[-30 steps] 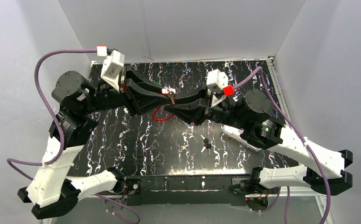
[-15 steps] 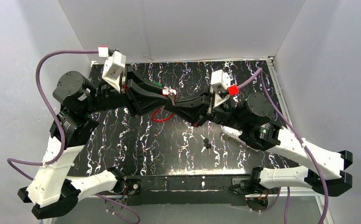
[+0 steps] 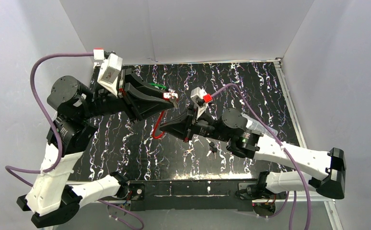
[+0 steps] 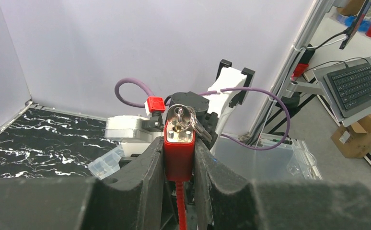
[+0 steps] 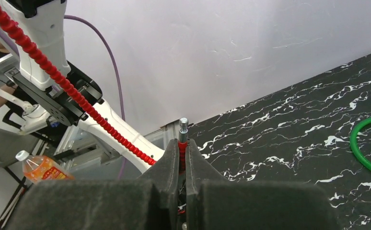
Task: Unlock with the key
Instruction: Place the lock at the center of the board.
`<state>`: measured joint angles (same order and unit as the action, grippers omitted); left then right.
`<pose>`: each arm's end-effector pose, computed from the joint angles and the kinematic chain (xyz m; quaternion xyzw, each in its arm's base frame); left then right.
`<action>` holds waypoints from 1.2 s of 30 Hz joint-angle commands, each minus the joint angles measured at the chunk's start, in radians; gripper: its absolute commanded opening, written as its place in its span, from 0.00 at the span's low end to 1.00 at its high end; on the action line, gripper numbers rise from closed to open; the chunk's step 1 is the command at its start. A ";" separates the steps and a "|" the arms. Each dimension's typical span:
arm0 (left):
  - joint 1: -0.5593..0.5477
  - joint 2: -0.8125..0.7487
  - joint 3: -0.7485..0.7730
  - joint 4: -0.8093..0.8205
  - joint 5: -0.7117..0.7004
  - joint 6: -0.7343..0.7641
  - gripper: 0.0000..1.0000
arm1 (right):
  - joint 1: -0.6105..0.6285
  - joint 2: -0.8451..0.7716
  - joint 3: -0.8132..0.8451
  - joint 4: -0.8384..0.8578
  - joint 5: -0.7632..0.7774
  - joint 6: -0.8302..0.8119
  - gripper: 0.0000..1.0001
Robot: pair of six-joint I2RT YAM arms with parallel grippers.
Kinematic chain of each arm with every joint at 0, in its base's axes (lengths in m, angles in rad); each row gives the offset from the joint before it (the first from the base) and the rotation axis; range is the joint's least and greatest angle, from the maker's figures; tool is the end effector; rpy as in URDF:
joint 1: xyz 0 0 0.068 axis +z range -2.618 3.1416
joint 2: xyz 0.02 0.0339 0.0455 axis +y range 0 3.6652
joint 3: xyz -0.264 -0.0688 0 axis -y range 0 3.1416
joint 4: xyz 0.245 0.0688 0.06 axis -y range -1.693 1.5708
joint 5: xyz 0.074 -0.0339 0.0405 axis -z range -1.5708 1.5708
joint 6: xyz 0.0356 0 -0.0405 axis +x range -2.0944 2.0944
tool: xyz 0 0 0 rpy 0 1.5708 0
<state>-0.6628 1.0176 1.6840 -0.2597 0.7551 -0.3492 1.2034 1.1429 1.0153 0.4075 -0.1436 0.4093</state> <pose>0.0863 -0.0983 0.5763 0.3840 0.4567 -0.5536 0.5810 0.0908 0.2502 0.4122 -0.2849 0.5312 0.6050 0.5203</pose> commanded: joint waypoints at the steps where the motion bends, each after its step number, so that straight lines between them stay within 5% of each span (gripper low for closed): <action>1: 0.007 -0.009 0.026 0.093 -0.005 -0.004 0.00 | 0.008 -0.041 0.020 -0.047 -0.011 -0.007 0.01; 4: 0.008 -0.019 0.005 0.085 -0.003 0.020 0.00 | 0.008 -0.072 0.023 -0.075 0.072 -0.014 0.02; 5: 0.008 -0.022 -0.003 0.078 -0.005 0.033 0.00 | 0.008 -0.080 0.023 -0.089 0.096 -0.007 0.11; 7: 0.008 -0.028 -0.020 0.047 -0.030 0.080 0.00 | 0.008 -0.094 0.025 -0.130 0.124 -0.003 0.58; 9: 0.008 -0.041 -0.048 0.018 -0.063 0.129 0.00 | 0.007 -0.118 0.023 -0.183 0.184 0.002 0.70; 18: 0.009 -0.100 -0.216 -0.039 -0.171 0.245 0.00 | 0.004 -0.302 -0.059 -0.343 0.402 -0.033 0.75; 36: 0.014 -0.132 -0.780 -0.202 -0.373 0.591 0.00 | 0.004 -0.479 -0.121 -0.611 0.576 0.030 0.81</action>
<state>-0.6578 0.8794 0.9570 -0.4238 0.4769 0.1328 1.2049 0.6836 0.8825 -0.1249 0.3603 0.4014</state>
